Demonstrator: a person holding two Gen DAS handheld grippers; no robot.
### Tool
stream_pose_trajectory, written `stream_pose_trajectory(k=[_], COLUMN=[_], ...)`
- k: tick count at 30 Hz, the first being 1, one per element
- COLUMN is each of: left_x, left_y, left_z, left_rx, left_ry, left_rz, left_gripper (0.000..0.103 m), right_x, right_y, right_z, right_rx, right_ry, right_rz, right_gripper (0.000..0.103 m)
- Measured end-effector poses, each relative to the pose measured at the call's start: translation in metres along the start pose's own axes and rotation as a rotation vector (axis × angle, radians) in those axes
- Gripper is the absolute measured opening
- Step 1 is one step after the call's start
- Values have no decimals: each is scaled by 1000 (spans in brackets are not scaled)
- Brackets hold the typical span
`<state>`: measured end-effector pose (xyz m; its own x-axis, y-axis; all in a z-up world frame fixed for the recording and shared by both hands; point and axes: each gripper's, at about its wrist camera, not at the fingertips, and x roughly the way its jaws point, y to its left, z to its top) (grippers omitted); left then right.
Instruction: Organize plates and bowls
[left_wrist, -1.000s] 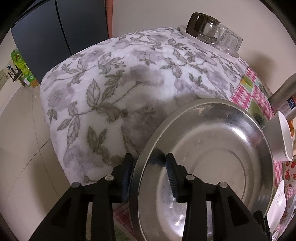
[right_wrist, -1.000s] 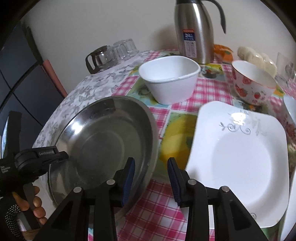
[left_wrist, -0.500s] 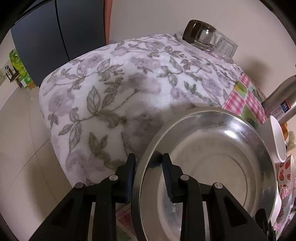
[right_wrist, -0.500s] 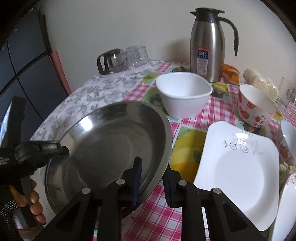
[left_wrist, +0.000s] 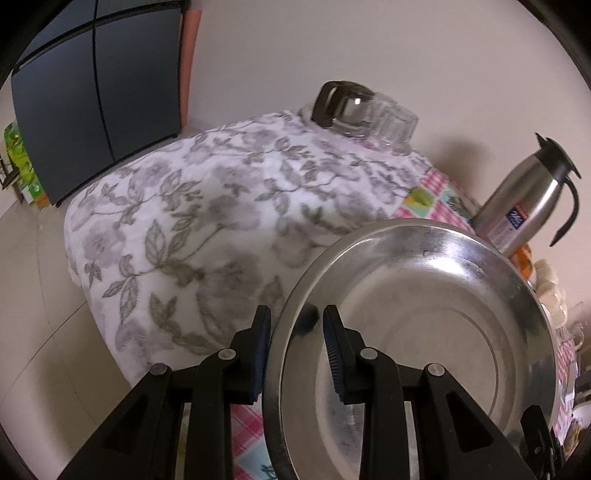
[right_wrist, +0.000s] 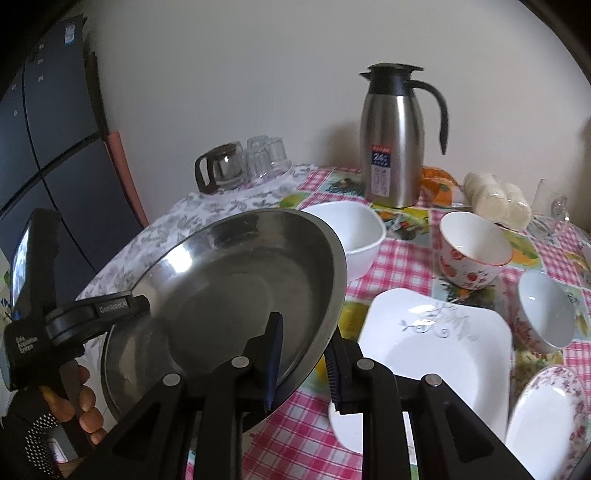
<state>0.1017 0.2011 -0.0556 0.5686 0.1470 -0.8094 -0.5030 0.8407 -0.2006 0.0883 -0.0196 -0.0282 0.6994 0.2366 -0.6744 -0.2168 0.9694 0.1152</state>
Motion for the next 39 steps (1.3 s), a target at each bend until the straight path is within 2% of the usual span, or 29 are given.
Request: stream_pose_trajectory(k=[16,31,39], left_x=[-28,-52,-58], left_y=[-66,-138,-165], left_z=[-20,-48,-57], left_rx=[115,228,264], left_ry=[-35,-38,-34], left_rz=[-91,-200,-235], left_gripper=[30,30,30], right_x=[-37,-83,-97], right_y=[-61,-128,-156], right_z=[1,-3,-8], right_rx=[44,116,180], right_ry=[-35,-83,-97], right_rz=[-53,-119,-142], right_gripper=[23,25,25])
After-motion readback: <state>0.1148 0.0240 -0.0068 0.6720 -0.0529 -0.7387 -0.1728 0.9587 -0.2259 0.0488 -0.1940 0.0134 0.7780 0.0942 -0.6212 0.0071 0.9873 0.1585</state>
